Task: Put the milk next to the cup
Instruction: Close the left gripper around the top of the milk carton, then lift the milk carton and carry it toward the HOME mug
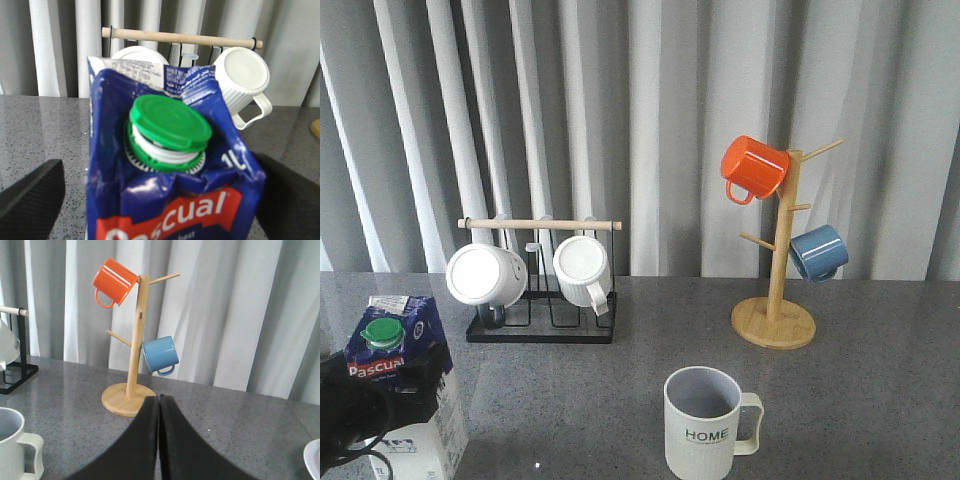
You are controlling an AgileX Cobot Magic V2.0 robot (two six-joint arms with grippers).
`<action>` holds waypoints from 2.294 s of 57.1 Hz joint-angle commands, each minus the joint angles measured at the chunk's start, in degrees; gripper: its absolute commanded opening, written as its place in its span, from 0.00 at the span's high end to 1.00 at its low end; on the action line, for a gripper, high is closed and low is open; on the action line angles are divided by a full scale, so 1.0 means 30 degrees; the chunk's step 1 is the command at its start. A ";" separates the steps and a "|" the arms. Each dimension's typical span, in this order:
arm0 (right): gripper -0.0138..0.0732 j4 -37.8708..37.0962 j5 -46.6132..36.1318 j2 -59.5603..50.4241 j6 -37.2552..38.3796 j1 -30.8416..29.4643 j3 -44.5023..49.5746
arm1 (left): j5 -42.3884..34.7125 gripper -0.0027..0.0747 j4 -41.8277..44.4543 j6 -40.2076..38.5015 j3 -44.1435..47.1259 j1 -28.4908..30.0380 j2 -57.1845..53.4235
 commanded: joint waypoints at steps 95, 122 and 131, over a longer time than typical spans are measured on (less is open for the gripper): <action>0.85 -0.0090 -0.1337 -0.0037 -0.0117 -0.0150 -0.0447 | 0.4861 0.94 -0.7635 0.6435 -0.7313 -0.7332 -0.2840; 0.85 -0.0090 -0.1337 -0.0037 -0.0117 -0.0150 -0.0447 | -0.1537 0.94 -2.2895 2.1398 -1.0596 -1.3363 0.3140; 0.85 -0.0090 -0.1337 -0.0037 -0.0117 -0.0150 -0.0447 | -0.2880 0.94 -2.5897 2.1699 -1.2390 -1.3848 0.4890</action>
